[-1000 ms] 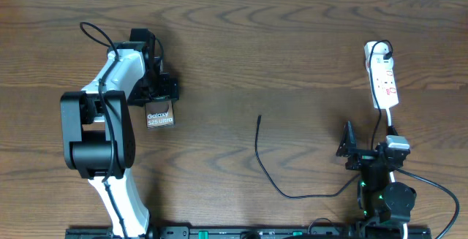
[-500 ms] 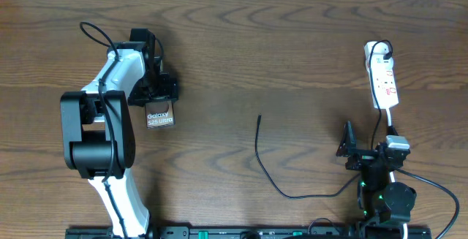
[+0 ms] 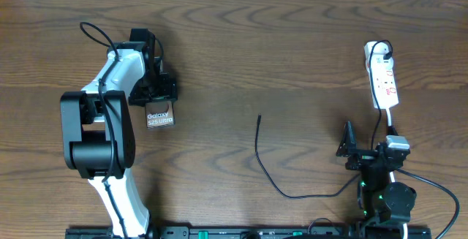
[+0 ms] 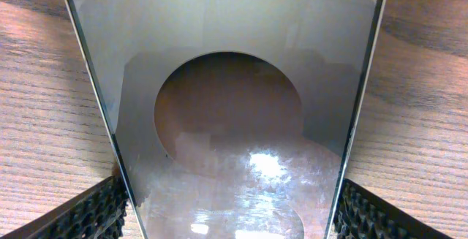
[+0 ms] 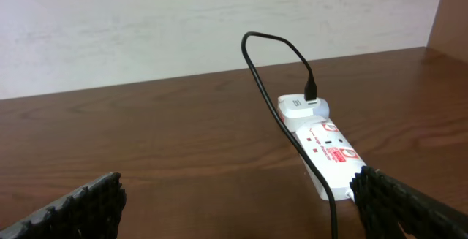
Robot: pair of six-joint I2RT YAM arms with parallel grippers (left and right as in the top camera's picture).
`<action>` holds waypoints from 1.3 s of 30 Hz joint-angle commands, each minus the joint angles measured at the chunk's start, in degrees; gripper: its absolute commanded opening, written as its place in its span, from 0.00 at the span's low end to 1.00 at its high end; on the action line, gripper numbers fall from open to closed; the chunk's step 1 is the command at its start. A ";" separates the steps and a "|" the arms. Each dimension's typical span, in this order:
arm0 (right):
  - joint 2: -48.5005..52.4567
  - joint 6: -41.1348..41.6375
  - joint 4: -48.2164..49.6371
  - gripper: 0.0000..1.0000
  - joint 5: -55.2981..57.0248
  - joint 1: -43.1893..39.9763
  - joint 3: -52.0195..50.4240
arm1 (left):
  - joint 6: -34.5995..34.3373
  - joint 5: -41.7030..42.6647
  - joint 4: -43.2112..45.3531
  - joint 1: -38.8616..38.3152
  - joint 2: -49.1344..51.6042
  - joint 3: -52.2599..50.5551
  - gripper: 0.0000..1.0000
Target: Plug charger to phone and switch on socket
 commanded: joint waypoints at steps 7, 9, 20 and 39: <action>-0.33 -0.76 -0.28 0.99 0.26 0.44 -0.07 | 0.57 0.11 -0.35 0.24 1.18 -0.39 0.82; -0.33 -0.79 -0.28 0.99 0.26 0.44 -0.07 | 0.57 0.11 -0.35 0.24 1.18 -0.39 0.82; -0.33 -0.76 -0.28 0.99 0.26 0.44 -0.07 | 0.59 0.11 -0.35 0.24 1.18 -0.39 0.82; -0.33 -0.79 -0.28 0.99 0.26 0.44 -0.07 | 0.57 0.11 -0.35 0.24 1.18 -0.39 0.78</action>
